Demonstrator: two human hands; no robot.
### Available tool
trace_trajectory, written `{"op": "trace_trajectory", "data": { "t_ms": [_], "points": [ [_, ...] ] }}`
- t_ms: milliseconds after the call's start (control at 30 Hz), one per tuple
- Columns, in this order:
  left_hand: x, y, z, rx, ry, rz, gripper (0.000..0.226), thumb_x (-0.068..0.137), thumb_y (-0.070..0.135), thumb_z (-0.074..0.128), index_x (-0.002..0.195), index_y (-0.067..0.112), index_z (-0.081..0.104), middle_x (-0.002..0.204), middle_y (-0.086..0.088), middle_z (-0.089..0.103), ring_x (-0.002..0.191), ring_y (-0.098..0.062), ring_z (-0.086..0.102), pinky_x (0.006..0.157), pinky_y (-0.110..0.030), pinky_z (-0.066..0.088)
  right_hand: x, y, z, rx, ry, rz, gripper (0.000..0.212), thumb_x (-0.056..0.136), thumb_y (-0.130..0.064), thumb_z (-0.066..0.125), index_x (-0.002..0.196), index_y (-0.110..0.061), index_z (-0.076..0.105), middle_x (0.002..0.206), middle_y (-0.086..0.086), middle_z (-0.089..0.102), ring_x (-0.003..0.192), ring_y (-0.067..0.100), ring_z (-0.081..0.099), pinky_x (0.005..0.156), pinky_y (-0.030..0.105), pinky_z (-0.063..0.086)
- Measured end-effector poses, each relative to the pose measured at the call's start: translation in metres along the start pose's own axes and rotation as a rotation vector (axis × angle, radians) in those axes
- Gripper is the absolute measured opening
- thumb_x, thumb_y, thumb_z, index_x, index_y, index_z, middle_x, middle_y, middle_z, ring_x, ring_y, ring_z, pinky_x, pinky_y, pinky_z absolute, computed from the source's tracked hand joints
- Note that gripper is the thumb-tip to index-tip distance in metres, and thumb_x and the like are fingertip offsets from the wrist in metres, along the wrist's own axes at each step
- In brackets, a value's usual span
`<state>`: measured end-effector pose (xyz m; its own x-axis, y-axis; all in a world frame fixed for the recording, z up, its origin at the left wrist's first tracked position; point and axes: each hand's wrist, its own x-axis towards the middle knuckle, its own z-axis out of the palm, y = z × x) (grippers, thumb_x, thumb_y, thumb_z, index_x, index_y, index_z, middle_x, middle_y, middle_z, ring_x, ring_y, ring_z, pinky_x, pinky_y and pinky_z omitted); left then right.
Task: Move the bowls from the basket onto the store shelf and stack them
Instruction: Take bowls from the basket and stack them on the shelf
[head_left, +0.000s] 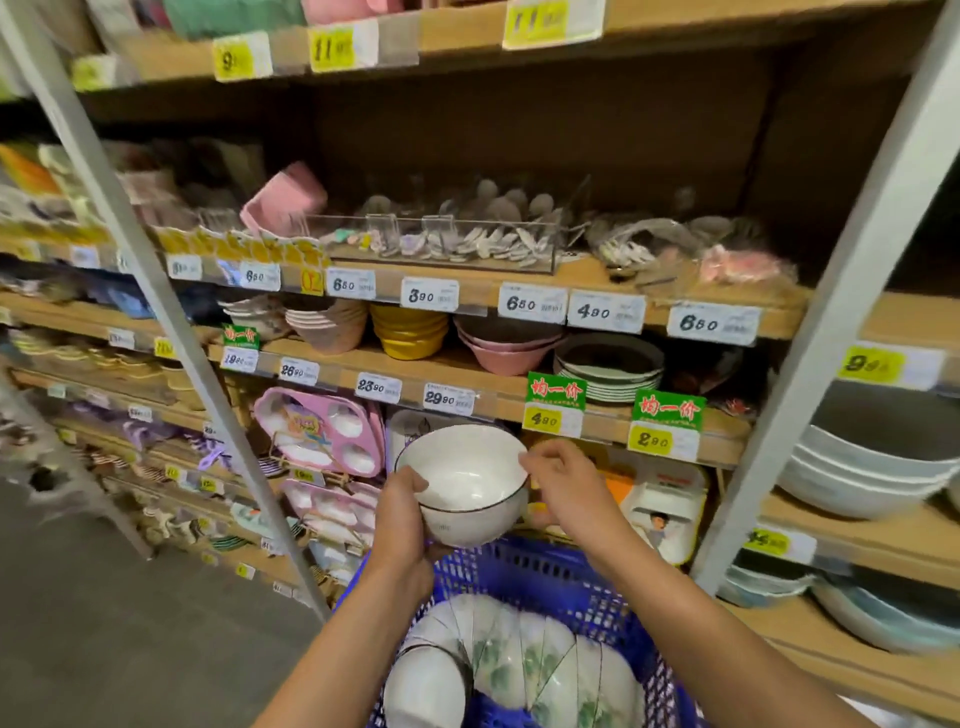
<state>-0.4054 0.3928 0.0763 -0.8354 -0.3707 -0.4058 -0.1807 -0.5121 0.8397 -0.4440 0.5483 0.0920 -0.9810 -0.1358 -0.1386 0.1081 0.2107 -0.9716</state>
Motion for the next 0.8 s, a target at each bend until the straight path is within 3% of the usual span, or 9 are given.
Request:
{"op": "trace_trajectory", "data": {
  "t_ms": [100, 200, 333, 433, 567, 700, 800],
  "points": [
    [-0.027, 0.01, 0.036, 0.021, -0.057, 0.046, 0.04, 0.085, 0.023, 0.043, 0.122, 0.014, 0.057, 0.121, -0.016, 0.064, 0.109, -0.038, 0.06, 0.072, -0.04, 0.05, -0.016, -0.021, -0.016, 0.209, 0.019, -0.099, 0.026, 0.092, -0.031, 0.057, 0.118, -0.034, 0.049, 0.106, -0.018, 0.057, 0.094, -0.004, 0.055, 0.071, 0.02, 0.046],
    [-0.059, 0.015, 0.07, 0.047, -0.131, 0.09, 0.038, 0.087, 0.027, 0.046, 0.122, 0.018, 0.055, 0.122, -0.015, 0.063, 0.11, -0.038, 0.06, 0.072, -0.042, 0.054, -0.029, -0.04, -0.043, 0.328, 0.133, -0.146, 0.034, 0.089, -0.025, 0.057, 0.121, -0.035, 0.053, 0.117, -0.009, 0.055, 0.107, 0.012, 0.055, 0.085, 0.032, 0.047],
    [-0.101, 0.014, 0.118, 0.13, -0.261, 0.178, 0.031, 0.088, 0.031, 0.048, 0.118, 0.024, 0.054, 0.118, -0.012, 0.062, 0.103, -0.033, 0.063, 0.063, -0.04, 0.058, -0.05, -0.058, -0.103, 0.464, 0.197, -0.143, 0.042, 0.082, -0.008, 0.048, 0.112, -0.035, 0.06, 0.116, 0.003, 0.059, 0.104, 0.025, 0.057, 0.078, 0.038, 0.047],
    [-0.13, 0.002, 0.162, 0.183, -0.36, 0.212, 0.03, 0.089, 0.032, 0.047, 0.118, 0.027, 0.053, 0.12, -0.011, 0.061, 0.104, -0.034, 0.062, 0.063, -0.044, 0.059, -0.07, -0.063, -0.16, 0.517, 0.264, -0.161, 0.047, 0.077, -0.004, 0.044, 0.109, -0.032, 0.065, 0.112, 0.004, 0.063, 0.102, 0.026, 0.059, 0.079, 0.038, 0.05],
    [-0.168, -0.032, 0.226, 0.208, -0.448, 0.19, 0.036, 0.09, 0.034, 0.047, 0.125, 0.026, 0.05, 0.122, -0.011, 0.061, 0.105, -0.036, 0.062, 0.074, -0.052, 0.058, -0.1, -0.061, -0.242, 0.555, 0.329, -0.175, 0.047, 0.077, 0.0, 0.039, 0.103, -0.028, 0.066, 0.1, 0.001, 0.065, 0.09, 0.022, 0.06, 0.066, 0.031, 0.05],
    [-0.203, -0.07, 0.285, 0.205, -0.497, 0.243, 0.035, 0.087, 0.035, 0.05, 0.12, 0.024, 0.053, 0.116, -0.01, 0.063, 0.097, -0.027, 0.059, 0.066, -0.033, 0.05, -0.125, -0.051, -0.319, 0.535, 0.386, -0.18, 0.052, 0.077, 0.002, 0.037, 0.111, -0.025, 0.066, 0.102, -0.002, 0.063, 0.088, 0.018, 0.059, 0.059, 0.029, 0.05],
    [-0.226, -0.094, 0.324, 0.202, -0.529, 0.267, 0.04, 0.078, 0.038, 0.053, 0.114, 0.023, 0.057, 0.116, -0.007, 0.064, 0.108, -0.025, 0.059, 0.094, -0.046, 0.05, -0.138, -0.043, -0.365, 0.498, 0.459, -0.166, 0.056, 0.076, -0.001, 0.038, 0.12, -0.024, 0.063, 0.121, 0.003, 0.059, 0.107, 0.025, 0.055, 0.082, 0.042, 0.053]
  ]
}}
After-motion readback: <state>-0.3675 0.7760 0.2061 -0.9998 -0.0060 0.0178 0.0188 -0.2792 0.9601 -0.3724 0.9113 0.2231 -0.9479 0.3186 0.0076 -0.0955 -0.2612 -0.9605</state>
